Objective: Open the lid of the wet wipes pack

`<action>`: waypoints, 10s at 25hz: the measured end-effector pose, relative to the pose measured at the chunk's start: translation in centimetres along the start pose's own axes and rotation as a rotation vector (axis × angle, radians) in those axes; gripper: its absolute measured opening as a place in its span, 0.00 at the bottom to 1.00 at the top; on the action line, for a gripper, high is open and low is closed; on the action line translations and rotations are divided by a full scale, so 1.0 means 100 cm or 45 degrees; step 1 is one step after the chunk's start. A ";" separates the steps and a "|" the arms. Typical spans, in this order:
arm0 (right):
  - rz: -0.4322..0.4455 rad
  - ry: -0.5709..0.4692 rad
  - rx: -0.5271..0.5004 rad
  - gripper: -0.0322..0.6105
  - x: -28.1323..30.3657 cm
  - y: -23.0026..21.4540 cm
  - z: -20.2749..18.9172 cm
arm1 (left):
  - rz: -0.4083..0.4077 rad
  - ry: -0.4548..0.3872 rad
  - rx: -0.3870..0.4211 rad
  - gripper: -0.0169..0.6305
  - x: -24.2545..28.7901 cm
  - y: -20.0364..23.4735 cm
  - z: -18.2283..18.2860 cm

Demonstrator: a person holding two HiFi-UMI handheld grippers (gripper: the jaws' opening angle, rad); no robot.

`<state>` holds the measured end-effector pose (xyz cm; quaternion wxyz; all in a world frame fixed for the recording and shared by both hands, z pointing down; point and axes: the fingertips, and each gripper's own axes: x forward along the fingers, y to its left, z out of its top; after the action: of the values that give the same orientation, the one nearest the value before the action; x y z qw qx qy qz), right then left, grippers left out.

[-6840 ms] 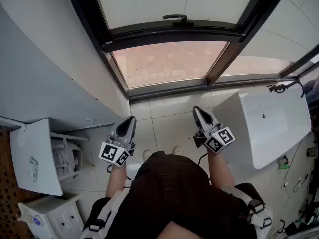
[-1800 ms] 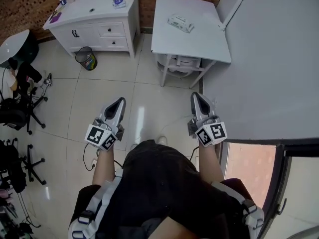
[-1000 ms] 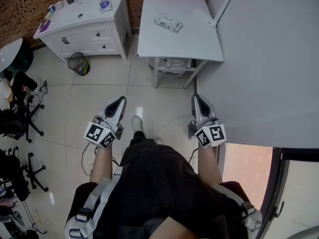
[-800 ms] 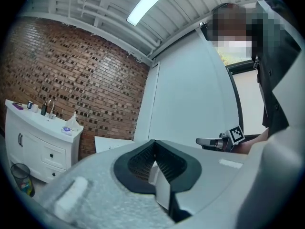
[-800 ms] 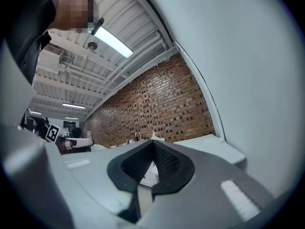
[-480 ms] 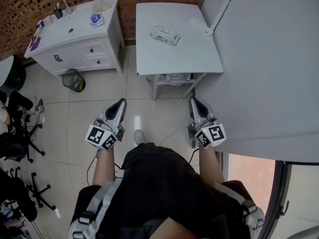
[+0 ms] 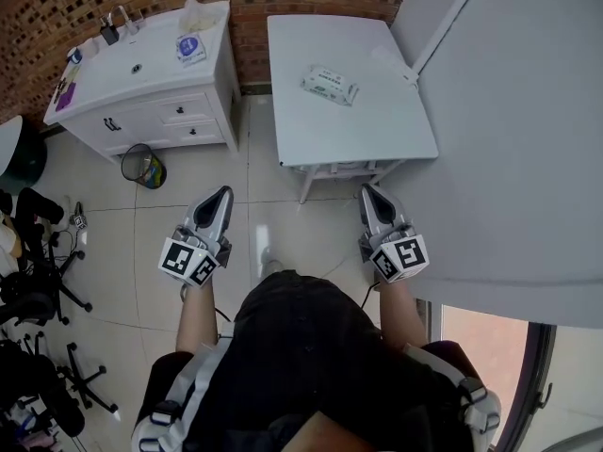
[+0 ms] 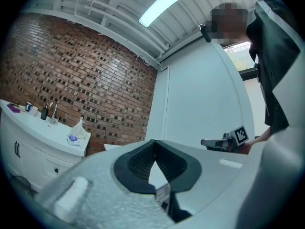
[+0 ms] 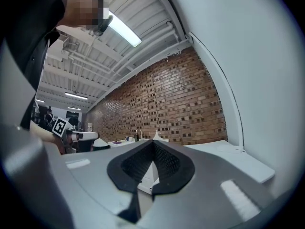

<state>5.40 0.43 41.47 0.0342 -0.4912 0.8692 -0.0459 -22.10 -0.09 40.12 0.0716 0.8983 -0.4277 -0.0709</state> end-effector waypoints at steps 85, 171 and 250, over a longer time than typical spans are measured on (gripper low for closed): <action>-0.309 0.083 -0.063 0.06 0.292 -0.236 0.002 | -0.645 0.233 -0.018 0.03 0.416 0.195 -0.035; 0.621 1.165 -0.244 0.46 0.375 -0.248 -0.214 | -1.282 0.994 0.668 0.59 0.477 0.146 -0.287; -0.166 0.692 -0.078 0.23 0.357 -0.309 -0.117 | -1.101 0.746 0.170 0.59 0.471 0.148 -0.210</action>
<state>12.06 -45.52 56.08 -0.2178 -0.5166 0.8140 -0.1518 0.00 -44.53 60.35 0.0951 0.9775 0.0164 0.1876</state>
